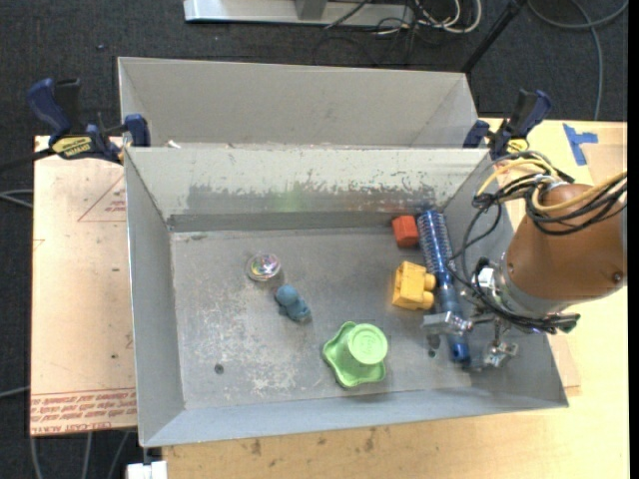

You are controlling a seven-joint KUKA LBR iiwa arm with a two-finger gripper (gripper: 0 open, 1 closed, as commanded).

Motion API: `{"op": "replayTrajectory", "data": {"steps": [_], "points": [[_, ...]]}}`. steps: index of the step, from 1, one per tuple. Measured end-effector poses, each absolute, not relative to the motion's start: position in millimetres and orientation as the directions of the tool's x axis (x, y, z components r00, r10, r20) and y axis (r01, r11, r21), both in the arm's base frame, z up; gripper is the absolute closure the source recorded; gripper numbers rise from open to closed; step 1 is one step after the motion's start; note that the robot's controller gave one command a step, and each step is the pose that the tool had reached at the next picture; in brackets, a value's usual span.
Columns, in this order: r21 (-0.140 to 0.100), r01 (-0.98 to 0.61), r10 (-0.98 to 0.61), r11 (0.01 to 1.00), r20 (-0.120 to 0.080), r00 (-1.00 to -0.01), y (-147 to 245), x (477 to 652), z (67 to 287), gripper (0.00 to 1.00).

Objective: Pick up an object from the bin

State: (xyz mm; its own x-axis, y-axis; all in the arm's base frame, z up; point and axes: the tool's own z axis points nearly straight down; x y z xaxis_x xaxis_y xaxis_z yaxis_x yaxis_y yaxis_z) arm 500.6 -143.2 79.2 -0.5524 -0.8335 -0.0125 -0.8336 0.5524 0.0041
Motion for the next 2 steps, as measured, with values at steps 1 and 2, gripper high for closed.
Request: {"op": "replayTrajectory", "data": {"steps": [1, 2], "points": [[0.005, -0.967, -0.967, 0.255, -0.012, -0.255, -140.6, 494.7, 75.5, 0.0], [0.002, -0.967, -0.967, 0.254, -0.015, -0.254, -140.0, 495.6, 75.2, 1.0]]}}
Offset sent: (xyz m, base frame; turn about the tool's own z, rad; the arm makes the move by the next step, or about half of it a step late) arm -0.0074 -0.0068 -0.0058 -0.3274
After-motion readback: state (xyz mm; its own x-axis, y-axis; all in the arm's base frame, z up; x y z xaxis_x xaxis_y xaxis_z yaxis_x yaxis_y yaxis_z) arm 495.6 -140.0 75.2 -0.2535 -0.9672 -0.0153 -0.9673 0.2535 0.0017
